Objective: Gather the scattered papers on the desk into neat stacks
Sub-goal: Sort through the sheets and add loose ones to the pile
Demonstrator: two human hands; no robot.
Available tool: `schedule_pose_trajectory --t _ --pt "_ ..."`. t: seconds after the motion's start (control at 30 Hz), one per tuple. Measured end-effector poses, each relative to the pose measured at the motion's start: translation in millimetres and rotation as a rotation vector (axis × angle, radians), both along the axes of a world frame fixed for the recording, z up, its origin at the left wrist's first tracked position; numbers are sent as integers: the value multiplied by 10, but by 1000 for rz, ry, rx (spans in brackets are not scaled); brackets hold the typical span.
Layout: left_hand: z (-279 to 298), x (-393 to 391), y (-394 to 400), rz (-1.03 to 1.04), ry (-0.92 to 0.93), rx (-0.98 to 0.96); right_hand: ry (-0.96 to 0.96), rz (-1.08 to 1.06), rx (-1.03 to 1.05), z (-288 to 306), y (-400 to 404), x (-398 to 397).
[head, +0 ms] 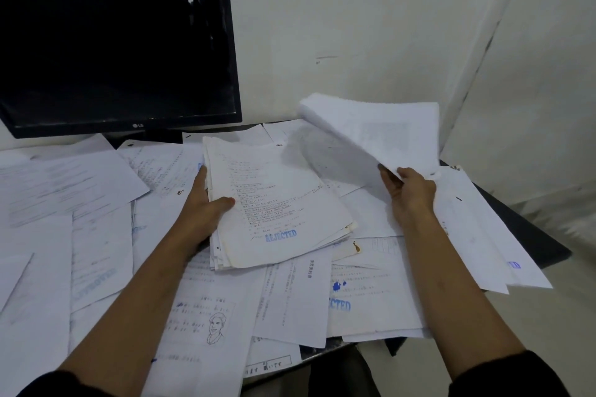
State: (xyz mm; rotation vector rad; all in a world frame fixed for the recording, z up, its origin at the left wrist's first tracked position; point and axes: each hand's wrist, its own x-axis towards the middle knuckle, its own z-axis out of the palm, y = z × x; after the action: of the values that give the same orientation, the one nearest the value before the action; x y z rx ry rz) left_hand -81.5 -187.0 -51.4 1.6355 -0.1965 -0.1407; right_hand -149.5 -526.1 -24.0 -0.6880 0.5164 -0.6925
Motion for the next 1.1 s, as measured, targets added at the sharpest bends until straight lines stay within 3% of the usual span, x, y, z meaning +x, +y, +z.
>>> schedule_pose_trajectory --t 0.23,0.33,0.4,0.57,0.73,0.9,1.1 --pt "143 -78 -72 98 34 -115 49 419 -266 -103 196 18" --pt "132 -29 -45 113 132 -271 246 468 -508 -92 267 18" --pt "115 -24 -33 64 186 -306 271 560 -528 -65 294 28" --pt "57 -35 -9 -30 64 -66 285 731 -774 -83 336 -16" --pt "42 -34 24 -12 65 -50 338 660 -935 -65 364 -55" --pt "53 -60 -55 81 40 -75 442 548 -1459 57 557 -288" --pt "93 -9 -31 76 112 -69 472 1090 -1894 328 1093 -1051"
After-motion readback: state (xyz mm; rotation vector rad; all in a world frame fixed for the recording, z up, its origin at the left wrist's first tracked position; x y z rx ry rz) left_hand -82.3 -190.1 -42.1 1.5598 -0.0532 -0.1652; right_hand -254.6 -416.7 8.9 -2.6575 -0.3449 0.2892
